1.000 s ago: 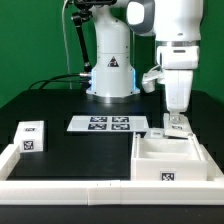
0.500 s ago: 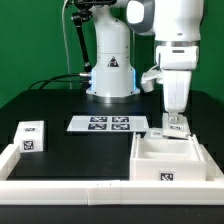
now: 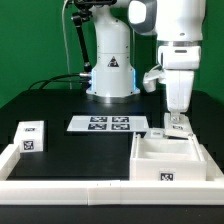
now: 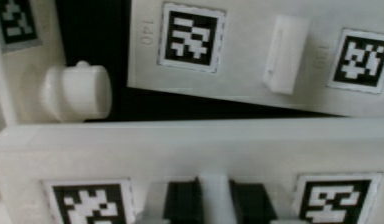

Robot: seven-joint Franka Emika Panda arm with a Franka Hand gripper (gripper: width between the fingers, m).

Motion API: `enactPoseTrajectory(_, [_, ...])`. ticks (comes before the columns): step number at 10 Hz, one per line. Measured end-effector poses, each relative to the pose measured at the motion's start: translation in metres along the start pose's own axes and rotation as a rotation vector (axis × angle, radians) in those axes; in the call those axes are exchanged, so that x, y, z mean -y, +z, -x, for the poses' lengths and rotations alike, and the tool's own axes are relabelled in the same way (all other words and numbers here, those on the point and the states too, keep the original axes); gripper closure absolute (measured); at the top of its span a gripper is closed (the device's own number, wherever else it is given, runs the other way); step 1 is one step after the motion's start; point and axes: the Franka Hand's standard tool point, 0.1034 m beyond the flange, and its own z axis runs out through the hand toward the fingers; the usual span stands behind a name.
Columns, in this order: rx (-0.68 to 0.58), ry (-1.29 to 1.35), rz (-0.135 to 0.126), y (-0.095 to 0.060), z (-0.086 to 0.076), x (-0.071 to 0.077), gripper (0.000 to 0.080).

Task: Assemble cabinet

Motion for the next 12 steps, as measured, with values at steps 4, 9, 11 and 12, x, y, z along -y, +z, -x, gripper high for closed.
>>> enactPoseTrajectory(4, [0.004,-0.004,-0.002,-0.0006,0.0024,-0.0029,0.0729])
enactPoseTrajectory(9, [0.009,-0.003,-0.007,-0.0008,0.0025,-0.0032,0.0729])
enactPoseTrajectory(11, [0.009,-0.018,-0.012,0.0017,0.0069,-0.0028,0.0729])
enactPoseTrajectory(12, [0.009,-0.018,-0.012,0.0017,0.0065,-0.0027,0.0729])
